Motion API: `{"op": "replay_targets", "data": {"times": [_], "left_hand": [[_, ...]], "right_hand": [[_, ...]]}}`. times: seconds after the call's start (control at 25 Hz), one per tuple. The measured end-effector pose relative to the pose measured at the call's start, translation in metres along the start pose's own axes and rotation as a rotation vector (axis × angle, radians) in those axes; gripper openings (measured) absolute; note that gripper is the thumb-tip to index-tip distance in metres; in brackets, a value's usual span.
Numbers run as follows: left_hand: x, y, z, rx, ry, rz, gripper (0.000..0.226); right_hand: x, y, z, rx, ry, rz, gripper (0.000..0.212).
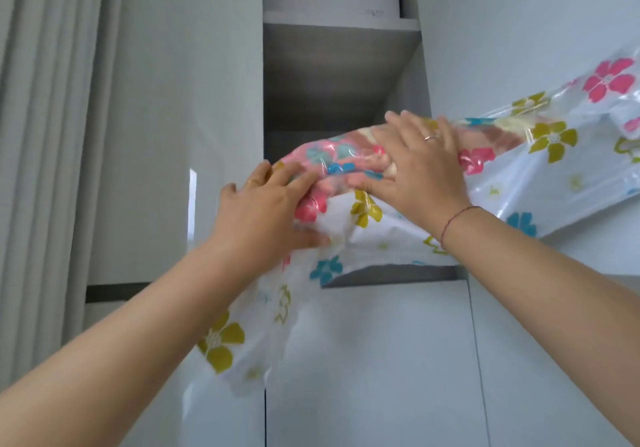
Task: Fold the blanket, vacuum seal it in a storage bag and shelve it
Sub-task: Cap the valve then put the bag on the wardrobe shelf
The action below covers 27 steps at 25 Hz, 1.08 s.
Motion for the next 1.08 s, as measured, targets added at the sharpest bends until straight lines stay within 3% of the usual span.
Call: {"op": "replay_targets", "data": {"times": [0.08,0.24,0.52,0.88,1.08], "left_hand": [[0.003,-0.008,0.005,0.079,0.037,-0.036,0.084],[0.010,-0.037,0.022,0.341,0.058,-0.007,0.078],[0.029,-0.081,-0.011,0.496,0.121,-0.015,0.070],[0.050,-0.144,-0.079,0.475,0.154,-0.030,0.076],[0.043,-0.161,-0.101,0.349,0.161,0.025,0.079]], "right_hand": [[0.000,0.015,0.028,0.096,-0.068,0.039,0.081],[0.016,0.011,0.094,0.065,-0.127,0.043,0.094],[0.051,-0.059,0.065,0.028,-0.089,0.069,0.091],[0.093,-0.141,0.027,-0.272,-0.123,0.002,0.088],[0.097,-0.169,0.008,-0.403,-0.123,0.007,0.082]]}}
Point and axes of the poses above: each hand's wrist, its own z-axis away from the middle knuckle, its own y-axis out of the back of the hand, x = y × z, the point moved 1 cm from there along -z, towards the middle knuckle, and after that the axes turned 5 degrees about -z, right-handed, at the moved point
